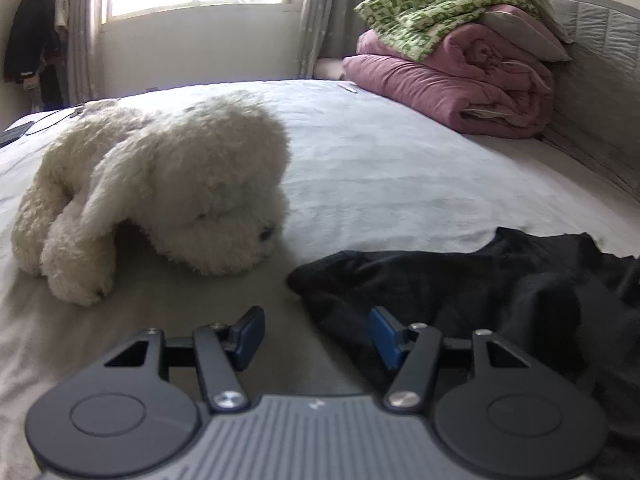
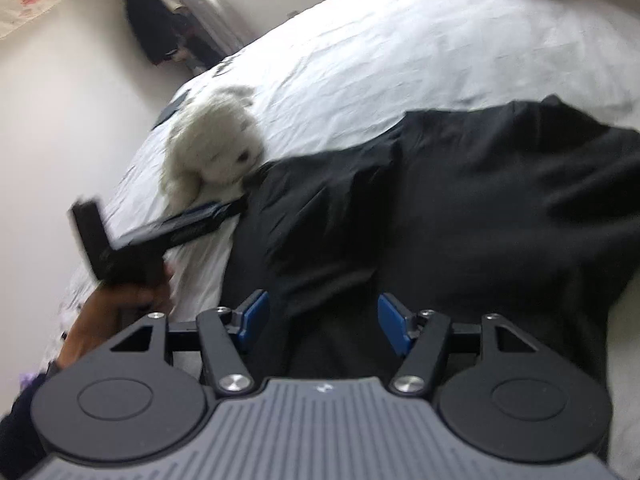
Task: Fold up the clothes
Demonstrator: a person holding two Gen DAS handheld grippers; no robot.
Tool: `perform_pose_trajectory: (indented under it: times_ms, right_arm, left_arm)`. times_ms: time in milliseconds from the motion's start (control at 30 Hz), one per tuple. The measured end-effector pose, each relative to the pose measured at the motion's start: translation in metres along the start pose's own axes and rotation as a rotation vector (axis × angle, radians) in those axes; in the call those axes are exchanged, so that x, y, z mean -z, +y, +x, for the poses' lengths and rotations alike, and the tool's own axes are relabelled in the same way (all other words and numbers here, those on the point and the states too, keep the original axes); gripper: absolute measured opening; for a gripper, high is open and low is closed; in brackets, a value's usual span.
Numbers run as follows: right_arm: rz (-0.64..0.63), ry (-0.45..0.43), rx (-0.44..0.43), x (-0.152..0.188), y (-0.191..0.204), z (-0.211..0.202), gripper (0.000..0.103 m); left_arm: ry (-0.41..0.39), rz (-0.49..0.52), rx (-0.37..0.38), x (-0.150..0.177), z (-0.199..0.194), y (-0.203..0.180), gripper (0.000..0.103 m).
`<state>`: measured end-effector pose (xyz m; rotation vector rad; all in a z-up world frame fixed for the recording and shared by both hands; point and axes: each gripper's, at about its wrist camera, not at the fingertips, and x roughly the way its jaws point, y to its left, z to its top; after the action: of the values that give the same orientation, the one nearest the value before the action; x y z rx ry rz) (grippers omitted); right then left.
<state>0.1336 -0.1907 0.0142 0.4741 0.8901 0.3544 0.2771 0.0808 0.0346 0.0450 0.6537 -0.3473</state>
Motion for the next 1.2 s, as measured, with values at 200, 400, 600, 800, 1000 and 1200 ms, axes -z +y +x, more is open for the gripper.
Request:
perform_pose_trajectory:
  times_ms: [200,400,600,800,1000,1200]
  right_arm:
    - [0.062,-0.021,0.001,0.003,-0.008,0.012,0.047]
    - [0.132,0.029,0.017,-0.016,-0.019,0.054,0.011]
    - [0.125,-0.009,0.054,-0.016,-0.013,0.052,0.001]
    - [0.124,0.025,0.075,-0.013,-0.018,0.063,0.003]
    - [0.167,0.049,-0.012,0.009,-0.005,0.012,0.061]
    - [0.106,0.043,-0.045,0.065,0.026,-0.073,0.061]
  left_arm:
    - [0.005,-0.051,-0.008,-0.003,0.022,0.0,0.059]
    - [-0.02,-0.062,-0.042,0.001,0.027,0.003,0.016]
    - [-0.021,0.001,-0.089,-0.003,0.024,0.007,0.003]
    - [-0.023,-0.021,-0.1,-0.002,0.023,0.006,0.006]
    - [-0.011,-0.053,-0.099,0.006,-0.033,0.008,0.031]
    - [0.013,-0.052,-0.051,0.042,-0.134,-0.006,0.031]
